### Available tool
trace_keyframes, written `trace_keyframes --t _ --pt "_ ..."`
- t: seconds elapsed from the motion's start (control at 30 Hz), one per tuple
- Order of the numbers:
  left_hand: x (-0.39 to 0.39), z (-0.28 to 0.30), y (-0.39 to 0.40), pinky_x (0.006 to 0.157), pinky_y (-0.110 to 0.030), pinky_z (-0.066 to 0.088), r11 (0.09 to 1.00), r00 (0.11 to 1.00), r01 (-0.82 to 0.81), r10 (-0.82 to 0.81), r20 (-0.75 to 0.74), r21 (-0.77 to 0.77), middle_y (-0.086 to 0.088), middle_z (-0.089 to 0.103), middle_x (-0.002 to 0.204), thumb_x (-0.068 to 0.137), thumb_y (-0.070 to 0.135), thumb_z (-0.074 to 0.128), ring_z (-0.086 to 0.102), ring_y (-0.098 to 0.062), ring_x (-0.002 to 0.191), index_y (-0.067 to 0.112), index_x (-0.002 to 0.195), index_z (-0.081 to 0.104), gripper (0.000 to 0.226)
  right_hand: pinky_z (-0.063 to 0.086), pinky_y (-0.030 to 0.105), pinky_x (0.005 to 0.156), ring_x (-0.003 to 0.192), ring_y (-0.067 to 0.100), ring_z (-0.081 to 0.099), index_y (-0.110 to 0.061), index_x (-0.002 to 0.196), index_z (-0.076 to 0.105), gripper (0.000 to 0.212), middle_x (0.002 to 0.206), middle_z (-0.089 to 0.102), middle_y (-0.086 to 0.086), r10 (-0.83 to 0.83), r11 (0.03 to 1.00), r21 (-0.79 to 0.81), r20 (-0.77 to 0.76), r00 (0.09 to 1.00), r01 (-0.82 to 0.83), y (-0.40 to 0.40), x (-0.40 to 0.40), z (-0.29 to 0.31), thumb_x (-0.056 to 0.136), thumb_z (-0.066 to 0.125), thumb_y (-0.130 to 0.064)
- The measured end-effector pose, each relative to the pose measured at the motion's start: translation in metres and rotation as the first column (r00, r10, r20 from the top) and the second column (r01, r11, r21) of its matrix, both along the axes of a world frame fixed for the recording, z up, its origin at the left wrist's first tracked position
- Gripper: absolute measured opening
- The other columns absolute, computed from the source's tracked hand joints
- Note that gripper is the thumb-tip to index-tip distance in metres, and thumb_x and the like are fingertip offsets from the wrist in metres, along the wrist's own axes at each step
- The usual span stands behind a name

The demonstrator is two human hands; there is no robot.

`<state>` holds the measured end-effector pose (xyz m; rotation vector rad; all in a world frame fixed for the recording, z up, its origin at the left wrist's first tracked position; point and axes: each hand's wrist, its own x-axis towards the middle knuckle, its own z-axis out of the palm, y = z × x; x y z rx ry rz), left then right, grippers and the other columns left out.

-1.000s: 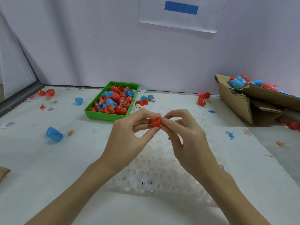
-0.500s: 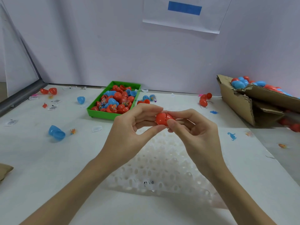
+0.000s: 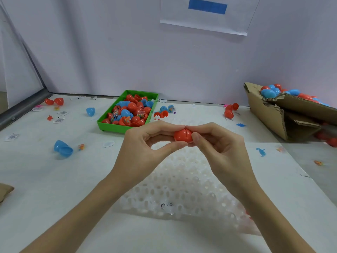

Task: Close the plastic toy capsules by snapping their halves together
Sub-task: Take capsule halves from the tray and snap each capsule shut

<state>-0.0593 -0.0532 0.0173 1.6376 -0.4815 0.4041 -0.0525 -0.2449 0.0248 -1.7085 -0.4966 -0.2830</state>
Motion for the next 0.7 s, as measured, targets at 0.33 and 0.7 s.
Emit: trace_keyframes --t 0.33,0.7 --pt "0.0039 0.0033 0.0011 0.103 -0.025 0.053 0.983 0.988 0.15 -0.153 -0.021 -0.108 -0.014 0.07 0.124 0.088 0.003 0.074 0.069 -0.024 0.119 0.007 0.125 0.072 0.037 0.054 0.02 0.093 0.116 0.023 0.07 -0.005 0.117 0.075 0.027 0.119 0.074 0.016 0.414 0.839 0.521 -0.428 0.803 -0.155 -0.0024 -0.002 0.0075 0.092 0.071 -0.015" --pt "0.004 -0.0016 0.0042 0.115 -0.045 0.044 0.976 0.993 0.107 -0.114 0.029 0.189 0.01 0.065 0.14 0.1 0.012 0.068 0.053 -0.025 0.139 0.024 0.143 0.061 0.045 0.056 0.029 0.096 0.123 0.03 0.066 -0.003 0.129 0.068 0.033 0.129 0.069 0.018 0.507 0.8 0.541 -0.378 0.774 -0.259 0.0018 -0.0069 0.0048 0.097 0.068 -0.012"
